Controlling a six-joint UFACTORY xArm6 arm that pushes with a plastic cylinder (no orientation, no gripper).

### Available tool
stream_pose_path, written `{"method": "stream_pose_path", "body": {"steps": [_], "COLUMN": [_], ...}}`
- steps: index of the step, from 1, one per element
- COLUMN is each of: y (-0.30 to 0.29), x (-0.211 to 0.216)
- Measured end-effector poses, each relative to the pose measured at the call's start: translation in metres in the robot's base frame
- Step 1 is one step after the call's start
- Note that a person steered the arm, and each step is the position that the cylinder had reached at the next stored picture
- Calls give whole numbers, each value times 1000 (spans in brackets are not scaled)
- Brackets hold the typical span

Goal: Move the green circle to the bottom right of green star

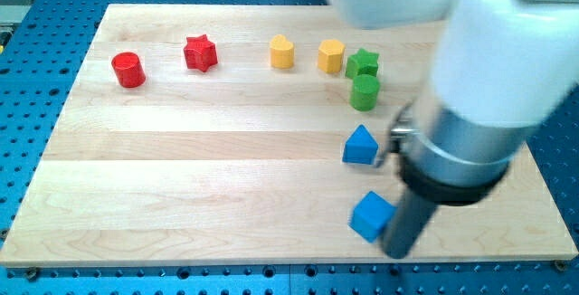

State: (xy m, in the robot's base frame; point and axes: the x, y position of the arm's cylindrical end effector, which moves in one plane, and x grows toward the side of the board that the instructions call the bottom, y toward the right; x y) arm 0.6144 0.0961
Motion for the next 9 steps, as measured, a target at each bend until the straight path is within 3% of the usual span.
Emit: {"method": "stream_pose_path", "body": {"steps": [1, 2, 3, 4, 7, 9], "y": [-27, 30, 139, 151, 154, 98], "x": [-26, -21, -94, -163, -183, -202]}}
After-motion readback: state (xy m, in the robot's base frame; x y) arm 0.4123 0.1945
